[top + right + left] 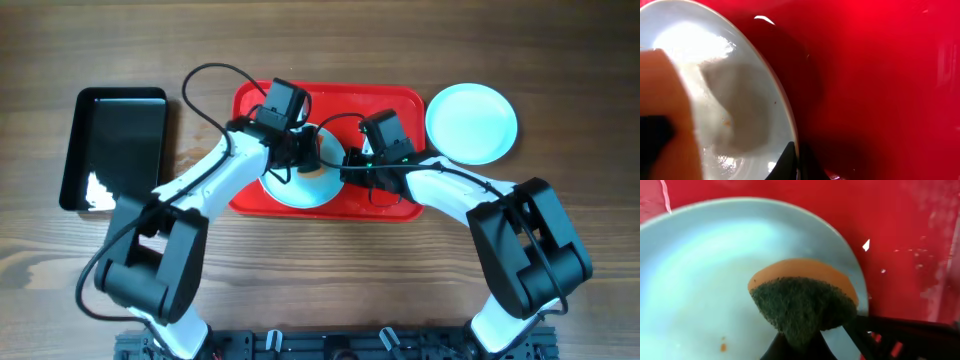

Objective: Clean dirty plates on tray and stack at the side
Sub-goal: 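Keep scrubbing the plate with the left sponge while the right holds it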

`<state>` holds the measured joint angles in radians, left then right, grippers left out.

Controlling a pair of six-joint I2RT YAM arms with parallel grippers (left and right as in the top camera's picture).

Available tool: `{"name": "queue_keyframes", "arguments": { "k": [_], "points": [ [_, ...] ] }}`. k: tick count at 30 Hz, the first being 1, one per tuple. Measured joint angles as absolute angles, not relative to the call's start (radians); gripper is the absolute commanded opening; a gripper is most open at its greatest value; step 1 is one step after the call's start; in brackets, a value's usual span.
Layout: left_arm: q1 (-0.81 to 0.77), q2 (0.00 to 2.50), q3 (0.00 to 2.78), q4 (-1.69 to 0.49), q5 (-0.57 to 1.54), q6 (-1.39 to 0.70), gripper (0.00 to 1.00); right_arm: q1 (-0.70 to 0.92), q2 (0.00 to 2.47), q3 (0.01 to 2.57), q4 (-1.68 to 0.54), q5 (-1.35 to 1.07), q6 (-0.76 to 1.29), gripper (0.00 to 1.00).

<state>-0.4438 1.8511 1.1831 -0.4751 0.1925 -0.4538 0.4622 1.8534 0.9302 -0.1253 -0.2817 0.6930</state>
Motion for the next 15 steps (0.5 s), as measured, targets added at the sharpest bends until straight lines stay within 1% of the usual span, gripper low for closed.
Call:
{"name": "queue_keyframes", "arguments": {
  "k": [10, 15],
  "points": [
    [-0.446, 1.9, 1.183, -0.381, 0.192, -0.454, 0.04, 0.462, 1.854, 1.072, -0.408, -0.073, 0.657, 0.04],
    [-0.465, 1.901, 1.183, -0.332, 0.191, -0.482, 0.04, 0.495, 1.854, 1.13, -0.434, -0.03, 0.638, 0.04]
  ]
}}
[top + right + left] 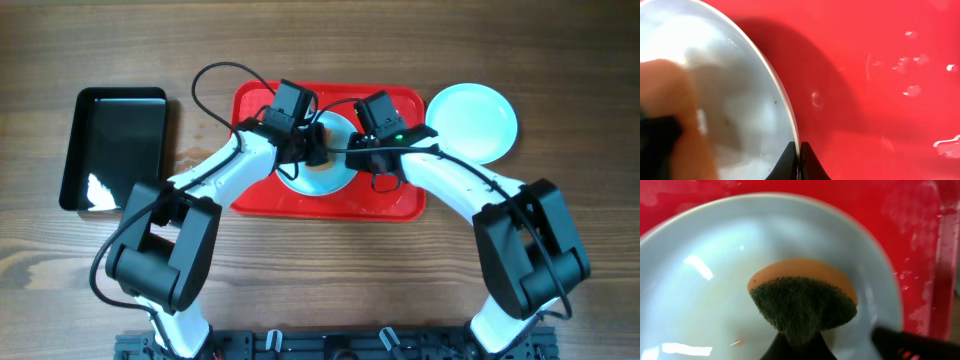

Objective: Clean dirty plates on tray and stack at the side
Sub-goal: 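Keep scrubbing the plate with the left sponge while the right holds it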

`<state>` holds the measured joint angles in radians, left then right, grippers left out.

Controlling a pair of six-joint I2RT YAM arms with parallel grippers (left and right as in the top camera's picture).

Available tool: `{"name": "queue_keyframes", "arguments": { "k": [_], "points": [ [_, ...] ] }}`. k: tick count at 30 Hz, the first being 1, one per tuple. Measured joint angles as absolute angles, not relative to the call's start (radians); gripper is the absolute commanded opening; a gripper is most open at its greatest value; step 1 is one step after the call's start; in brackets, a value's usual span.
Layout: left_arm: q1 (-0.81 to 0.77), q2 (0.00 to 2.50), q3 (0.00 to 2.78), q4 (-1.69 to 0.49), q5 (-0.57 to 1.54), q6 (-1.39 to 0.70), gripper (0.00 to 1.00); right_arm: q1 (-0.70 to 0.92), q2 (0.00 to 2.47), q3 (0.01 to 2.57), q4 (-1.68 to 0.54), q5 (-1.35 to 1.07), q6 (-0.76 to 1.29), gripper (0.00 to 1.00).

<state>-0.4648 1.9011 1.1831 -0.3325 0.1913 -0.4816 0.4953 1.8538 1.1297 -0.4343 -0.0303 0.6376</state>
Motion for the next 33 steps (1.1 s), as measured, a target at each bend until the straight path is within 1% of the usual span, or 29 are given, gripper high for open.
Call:
{"name": "queue_keyframes", "arguments": {
  "k": [5, 13, 17, 26, 32, 33],
  "points": [
    [-0.491, 1.93, 1.183, -0.305, 0.192, -0.534, 0.04, 0.548, 1.854, 1.131, -0.457, -0.017, 0.638, 0.04],
    [-0.498, 1.958, 1.185, -0.316, 0.179, -0.554, 0.04, 0.546, 1.863, 1.131, -0.479, -0.009, 0.65, 0.04],
    [-0.505, 1.958, 1.205, -0.41, 0.041, -0.559, 0.04, 0.55, 1.864, 1.131, -0.516, 0.018, 0.65, 0.04],
    [-0.511, 1.944, 1.214, -0.603, -0.327, -0.559, 0.04, 0.554, 1.864, 1.131, -0.513, 0.041, 0.65, 0.04],
    [-0.511, 1.824, 1.194, -0.614, -0.421, -0.559, 0.04, 0.553, 1.864, 1.136, -0.517, 0.072, 0.65, 0.04],
    [-0.509, 1.757, 1.194, -0.615, -0.422, -0.559, 0.04, 0.553, 1.864, 1.136, -0.517, 0.073, 0.65, 0.04]
  ]
}}
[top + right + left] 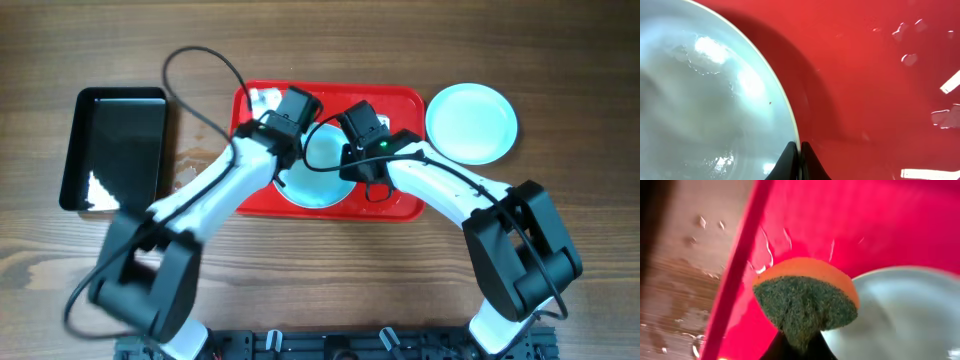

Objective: Clean dirty plates on tray and stack at the side
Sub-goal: 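Keep scrubbing the plate with the left sponge while the right holds it, then lift the plate with the right gripper and stack it on the table plates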

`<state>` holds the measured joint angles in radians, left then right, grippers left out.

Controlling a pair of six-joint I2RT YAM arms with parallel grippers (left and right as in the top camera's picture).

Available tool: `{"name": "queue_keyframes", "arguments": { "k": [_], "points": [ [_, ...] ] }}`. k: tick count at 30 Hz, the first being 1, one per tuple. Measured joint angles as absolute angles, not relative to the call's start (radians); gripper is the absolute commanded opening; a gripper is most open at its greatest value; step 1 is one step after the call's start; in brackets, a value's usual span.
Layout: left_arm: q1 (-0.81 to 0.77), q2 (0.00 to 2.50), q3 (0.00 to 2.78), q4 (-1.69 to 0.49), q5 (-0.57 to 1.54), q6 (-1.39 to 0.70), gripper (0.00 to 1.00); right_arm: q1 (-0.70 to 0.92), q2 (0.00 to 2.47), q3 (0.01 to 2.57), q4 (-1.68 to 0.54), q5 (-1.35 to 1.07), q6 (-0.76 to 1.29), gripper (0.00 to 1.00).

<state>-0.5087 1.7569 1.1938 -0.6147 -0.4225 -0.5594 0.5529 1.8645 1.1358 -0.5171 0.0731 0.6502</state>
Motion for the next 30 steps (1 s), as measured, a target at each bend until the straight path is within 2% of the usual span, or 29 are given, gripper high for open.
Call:
{"name": "queue_keyframes", "arguments": {
  "k": [4, 10, 15, 22, 30],
  "points": [
    [-0.509, 1.699, 1.194, -0.615, -0.339, -0.559, 0.04, 0.553, 1.864, 1.136, -0.516, 0.08, 0.65, 0.04],
    [-0.509, 1.821, 1.194, -0.595, -0.063, -0.559, 0.04, 0.553, 1.864, 1.136, -0.516, 0.08, 0.65, 0.04],
    [-0.508, 1.916, 1.2, -0.625, -0.017, -0.559, 0.04, 0.553, 1.866, 1.136, -0.518, 0.08, 0.65, 0.04],
    [-0.496, 1.914, 1.203, -0.67, -0.245, -0.559, 0.04, 0.554, 1.866, 1.136, -0.515, 0.079, 0.651, 0.04],
    [-0.48, 1.818, 1.2, -0.666, -0.697, -0.559, 0.04, 0.552, 1.866, 1.143, -0.517, 0.08, 0.651, 0.04]
  ]
}}
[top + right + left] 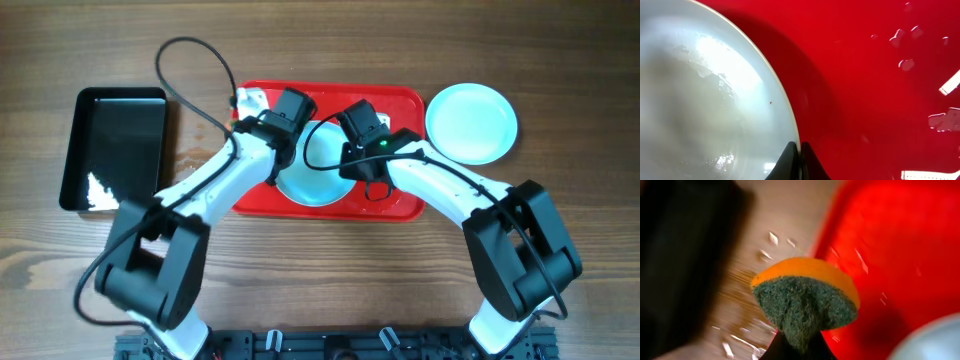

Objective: Clean dirty plates on tray and stack at the side
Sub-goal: 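Lift the plate with the right gripper and stack it on the table plates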

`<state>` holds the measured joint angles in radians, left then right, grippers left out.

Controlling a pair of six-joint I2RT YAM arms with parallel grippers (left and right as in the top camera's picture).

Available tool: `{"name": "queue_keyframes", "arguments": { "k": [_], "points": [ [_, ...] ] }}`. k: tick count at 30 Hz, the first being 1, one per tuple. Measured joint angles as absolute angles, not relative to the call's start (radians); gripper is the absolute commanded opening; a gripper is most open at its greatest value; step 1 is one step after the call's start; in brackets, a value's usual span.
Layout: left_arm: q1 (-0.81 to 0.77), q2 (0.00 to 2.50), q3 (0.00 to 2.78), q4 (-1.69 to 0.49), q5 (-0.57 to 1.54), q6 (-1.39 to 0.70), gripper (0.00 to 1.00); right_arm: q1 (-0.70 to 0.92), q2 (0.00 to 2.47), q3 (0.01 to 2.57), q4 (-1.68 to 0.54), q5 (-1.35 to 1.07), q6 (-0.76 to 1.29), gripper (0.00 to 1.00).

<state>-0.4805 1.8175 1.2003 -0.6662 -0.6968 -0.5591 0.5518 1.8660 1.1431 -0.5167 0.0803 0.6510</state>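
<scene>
A pale blue plate (pixel 318 170) lies tilted on the red tray (pixel 400 205). My right gripper (pixel 798 150) is shut on the plate's rim, and the wet plate face (pixel 705 105) fills the left of the right wrist view. My left gripper (pixel 796 345) is shut on an orange sponge with a dark green scouring face (pixel 805 302), held over the tray's left edge (pixel 840 235) and the wet wood beside it. Overhead, the left gripper (pixel 283 125) sits at the tray's upper left. A second pale blue plate (pixel 472 122) rests on the table right of the tray.
A black rectangular tray (pixel 113 148) lies on the wooden table at the far left; its dark shape (pixel 675 255) shows in the left wrist view. Water drops lie on the red tray (pixel 905 64) and on the wood (pixel 772 237).
My left gripper has carried the sponge further left, from over the tray's inner left part to its left edge and the wet wood. The right gripper still grips the plate rim, unmoved.
The sponge in my left gripper was on the plate's face while the right gripper held the rim. The plate then stood further back on the tray with the sponge still on it. After that the sponge was off the plate, and now it is at the tray's left edge.
</scene>
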Motion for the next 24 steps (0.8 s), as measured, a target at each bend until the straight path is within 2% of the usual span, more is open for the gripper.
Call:
{"name": "queue_keyframes", "arguments": {
  "k": [4, 9, 13, 17, 22, 24],
  "points": [
    [-0.478, 1.732, 1.2, -0.669, -0.699, -0.559, 0.04, 0.542, 1.866, 1.151, -0.54, 0.08, 0.65, 0.04],
    [-0.428, 1.685, 1.199, -0.744, -0.404, -0.56, 0.04, 0.471, 1.839, 1.268, -0.628, 0.144, 0.547, 0.04],
    [-0.384, 1.686, 1.197, -0.772, -0.246, -0.56, 0.04, 0.444, 1.709, 1.373, -0.655, 0.405, 0.377, 0.04],
    [-0.378, 1.686, 1.197, -0.768, -0.194, -0.56, 0.04, 0.511, 1.563, 1.397, -0.608, 0.707, 0.203, 0.04],
    [-0.378, 1.686, 1.197, -0.731, -0.173, -0.56, 0.04, 0.646, 1.522, 1.399, -0.488, 1.053, -0.106, 0.04],
    [-0.378, 1.686, 1.197, -0.727, -0.172, -0.56, 0.04, 0.677, 1.524, 1.397, -0.354, 1.183, -0.258, 0.05]
  ]
}}
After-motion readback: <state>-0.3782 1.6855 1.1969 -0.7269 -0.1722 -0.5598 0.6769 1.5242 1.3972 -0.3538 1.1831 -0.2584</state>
